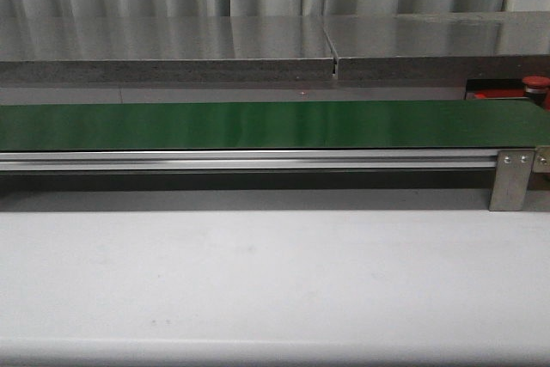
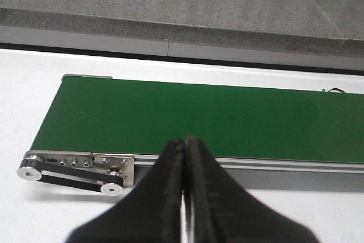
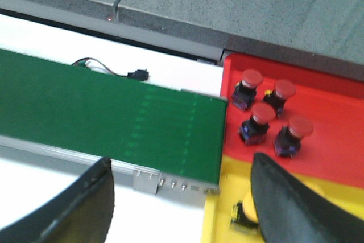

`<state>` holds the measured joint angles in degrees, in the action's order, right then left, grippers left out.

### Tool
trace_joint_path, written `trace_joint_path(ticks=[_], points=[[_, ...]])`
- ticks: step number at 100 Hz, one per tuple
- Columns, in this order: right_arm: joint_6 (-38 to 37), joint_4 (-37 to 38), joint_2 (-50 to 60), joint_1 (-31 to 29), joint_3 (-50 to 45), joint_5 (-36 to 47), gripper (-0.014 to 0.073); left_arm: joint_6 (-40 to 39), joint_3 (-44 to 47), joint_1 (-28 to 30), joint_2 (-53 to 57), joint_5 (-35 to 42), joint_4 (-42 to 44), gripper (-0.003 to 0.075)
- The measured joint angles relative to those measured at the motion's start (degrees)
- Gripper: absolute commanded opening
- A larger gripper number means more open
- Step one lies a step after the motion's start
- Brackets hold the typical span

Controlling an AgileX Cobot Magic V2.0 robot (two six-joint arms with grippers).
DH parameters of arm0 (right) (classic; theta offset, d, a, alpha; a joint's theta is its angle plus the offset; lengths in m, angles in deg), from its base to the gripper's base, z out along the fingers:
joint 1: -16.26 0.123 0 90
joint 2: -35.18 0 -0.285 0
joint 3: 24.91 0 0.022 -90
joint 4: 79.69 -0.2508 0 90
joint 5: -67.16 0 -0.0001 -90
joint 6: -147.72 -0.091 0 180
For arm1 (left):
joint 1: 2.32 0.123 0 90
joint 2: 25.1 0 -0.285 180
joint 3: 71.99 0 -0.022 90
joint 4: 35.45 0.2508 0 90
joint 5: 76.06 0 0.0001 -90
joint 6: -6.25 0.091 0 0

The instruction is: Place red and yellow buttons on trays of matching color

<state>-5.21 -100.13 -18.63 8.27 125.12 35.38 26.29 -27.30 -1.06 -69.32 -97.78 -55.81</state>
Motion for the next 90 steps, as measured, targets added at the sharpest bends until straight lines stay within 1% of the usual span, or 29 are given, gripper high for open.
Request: trace_joint_path(ticks=[20,27,34,48,58,74,90], points=[[0.0,-1.0,16.4,0.0,-12.9,0.2,0.0509,0.0,0.0,0.0,0.0,0.0,0.0,-0.0019],[0.0,-1.4,22.3,0.0,-16.5,0.0,0.0485,0.0,0.0,0.0,0.0,0.0,0.0,-0.0019],[0.0,-1.6,27.8,0.0,-19.6,-0.7,0.0430,0.0,0.0,0.0,0.0,0.0,0.0,-0.0019],[0.0,-1.7,35.9,0.0,-23.8,-2.9,0.0274,0.0,0.0,0.0,0.0,0.0,0.0,-0.0019],[0.0,-1.7,39.0,0.0,-24.8,-4.3,0.0122,0.0,0.0,0.0,0.0,0.0,0.0,-0.0019],[0.0,-1.8,39.6,0.0,-24.8,-4.5,-0.0114,0.0,0.0,0.0,0.0,0.0,0.0,-0.0019],[0.0,-1.8,39.6,0.0,-24.8,-4.5,-0.0118,0.0,0.0,0.0,0.0,0.0,0.0,-0.0019]])
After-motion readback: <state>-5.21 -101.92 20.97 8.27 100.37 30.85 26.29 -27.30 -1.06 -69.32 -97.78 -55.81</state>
